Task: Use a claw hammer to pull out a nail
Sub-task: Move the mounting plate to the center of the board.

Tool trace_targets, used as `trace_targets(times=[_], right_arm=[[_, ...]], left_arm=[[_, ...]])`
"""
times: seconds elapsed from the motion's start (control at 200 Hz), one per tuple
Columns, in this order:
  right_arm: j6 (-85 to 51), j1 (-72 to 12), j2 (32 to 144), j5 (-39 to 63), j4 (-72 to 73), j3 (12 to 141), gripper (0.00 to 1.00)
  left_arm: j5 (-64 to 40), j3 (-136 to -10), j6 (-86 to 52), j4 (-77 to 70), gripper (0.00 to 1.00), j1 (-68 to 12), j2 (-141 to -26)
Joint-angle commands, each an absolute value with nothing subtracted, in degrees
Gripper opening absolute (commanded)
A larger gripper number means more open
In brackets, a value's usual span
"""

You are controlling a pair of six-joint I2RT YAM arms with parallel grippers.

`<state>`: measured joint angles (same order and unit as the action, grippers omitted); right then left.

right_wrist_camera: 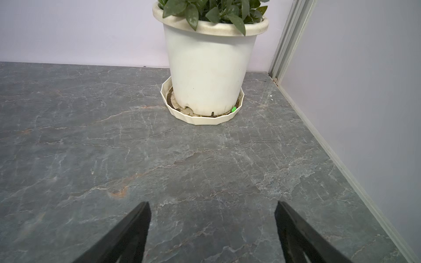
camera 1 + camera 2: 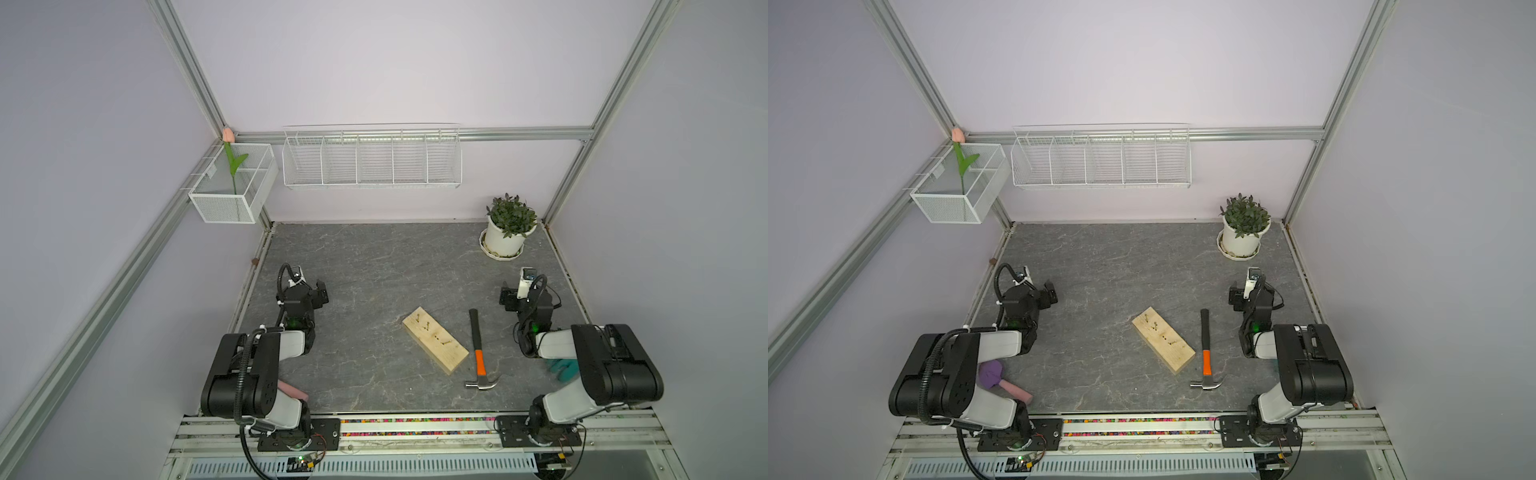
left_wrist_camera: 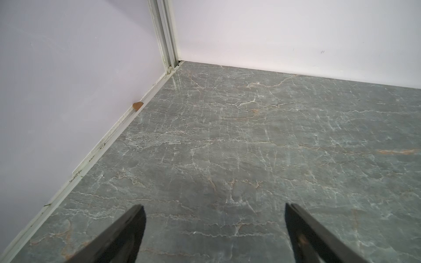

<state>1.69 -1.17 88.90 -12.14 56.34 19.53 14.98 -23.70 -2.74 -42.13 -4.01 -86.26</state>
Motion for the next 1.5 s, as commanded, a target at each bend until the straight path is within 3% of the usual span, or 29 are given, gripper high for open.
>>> trace_targets(times=[0.0,0.875,0.93,1.07,1.19,1.23,1.31,1.495], right_arm=[[1.46,-1.0,89.12,-10.28,55.92,20.0,0.88],[1.35,-1.19,88.52,-10.89,56.95,19.35,0.88],[2.11,-2.08,85.82,-12.73,57.6,17.94,0.88],[2.21,-4.37,70.46,-15.73,44.74,18.47,0.89],[-26.1,-3.7,58.0,-21.43,36.74,15.49,0.88],[-30.26,-2.53,55.12,-18.09,33.47,15.42,0.88],[-25.2,-2.36,52.86,-1.79,24.13,19.86,0.89],[-20.84,-14.24,51.0,7.55,5.73,26.36,0.88]], left_arm=[[14.41,-25.08,-2.17,-43.18,0.99,-3.6,-86.74],[12.96,-24.93,-0.71,-44.07,0.99,-3.65,-86.08],[12.34,-25.21,0.74,-43.02,0.99,-3.97,-83.59],[13.35,-31.83,-3.28,-22.37,0.99,-4.94,-72.22],[23.05,-33.95,-30.34,-9.53,0.99,-4.88,-64.66],[23.95,-33.44,-35.33,-8.26,0.99,-4.57,-63.38],[14.44,-32.97,-30.65,-11.63,0.99,-4.2,-62.55],[2.93,-36.78,-28.76,-7.68,0.99,-4.32,-63.61]])
